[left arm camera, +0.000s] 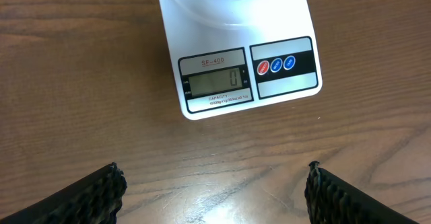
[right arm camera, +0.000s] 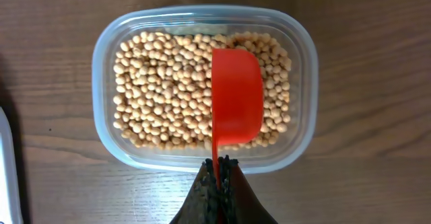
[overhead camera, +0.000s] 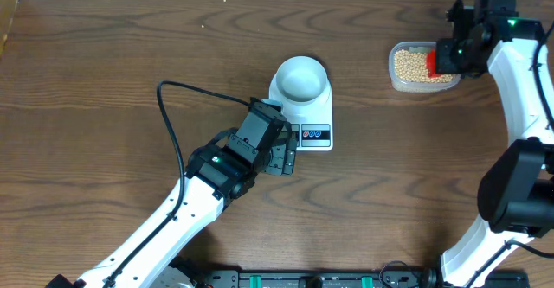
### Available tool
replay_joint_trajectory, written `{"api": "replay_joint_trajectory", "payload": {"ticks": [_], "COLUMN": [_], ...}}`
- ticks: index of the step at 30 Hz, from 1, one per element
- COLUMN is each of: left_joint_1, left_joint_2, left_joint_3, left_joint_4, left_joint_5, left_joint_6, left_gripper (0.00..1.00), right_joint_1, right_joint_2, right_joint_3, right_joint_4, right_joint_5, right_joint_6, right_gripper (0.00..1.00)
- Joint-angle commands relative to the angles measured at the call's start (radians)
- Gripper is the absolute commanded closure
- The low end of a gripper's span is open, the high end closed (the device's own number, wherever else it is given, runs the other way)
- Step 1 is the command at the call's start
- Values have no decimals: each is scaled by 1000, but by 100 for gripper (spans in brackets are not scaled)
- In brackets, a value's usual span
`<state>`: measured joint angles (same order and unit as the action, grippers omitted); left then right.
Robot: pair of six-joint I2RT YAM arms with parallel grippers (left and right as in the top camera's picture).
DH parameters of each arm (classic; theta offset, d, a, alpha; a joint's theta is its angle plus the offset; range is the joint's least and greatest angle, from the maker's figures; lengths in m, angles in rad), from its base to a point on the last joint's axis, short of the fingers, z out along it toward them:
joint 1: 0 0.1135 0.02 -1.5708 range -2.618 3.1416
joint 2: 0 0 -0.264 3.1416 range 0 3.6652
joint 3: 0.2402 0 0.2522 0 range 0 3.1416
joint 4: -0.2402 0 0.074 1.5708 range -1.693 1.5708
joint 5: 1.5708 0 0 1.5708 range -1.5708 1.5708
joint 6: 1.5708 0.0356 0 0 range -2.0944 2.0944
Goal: Scoop item into bowl and weigh 50g on scale
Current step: 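Lower the red scoop with the right gripper into the soybean tub, then drag the scoop through the soybeans with the right gripper to fill it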
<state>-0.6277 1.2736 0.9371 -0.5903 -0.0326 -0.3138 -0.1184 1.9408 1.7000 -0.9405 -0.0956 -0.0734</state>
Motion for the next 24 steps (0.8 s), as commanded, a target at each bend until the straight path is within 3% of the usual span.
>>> {"api": "replay_joint_trajectory", "payload": {"ticks": [1, 15, 24], "left_joint_1": [3, 3, 3], "left_joint_2": [0, 0, 0], "left_joint_3": [0, 0, 0], "left_joint_4": [1, 2, 1], "left_joint_5": [-9, -9, -9], "left_joint_6": [6, 6, 6], "left_gripper": [12, 12, 12], "right_joint_1": [-23, -48, -139], "right_joint_2": [35, 124, 124], "right_joint_3": [20, 20, 20], "right_joint_4": [-10, -27, -22], "right_joint_5": [-47, -314, -499], "right_joint_6": [16, 42, 81], "right_gripper": [99, 99, 99]}}
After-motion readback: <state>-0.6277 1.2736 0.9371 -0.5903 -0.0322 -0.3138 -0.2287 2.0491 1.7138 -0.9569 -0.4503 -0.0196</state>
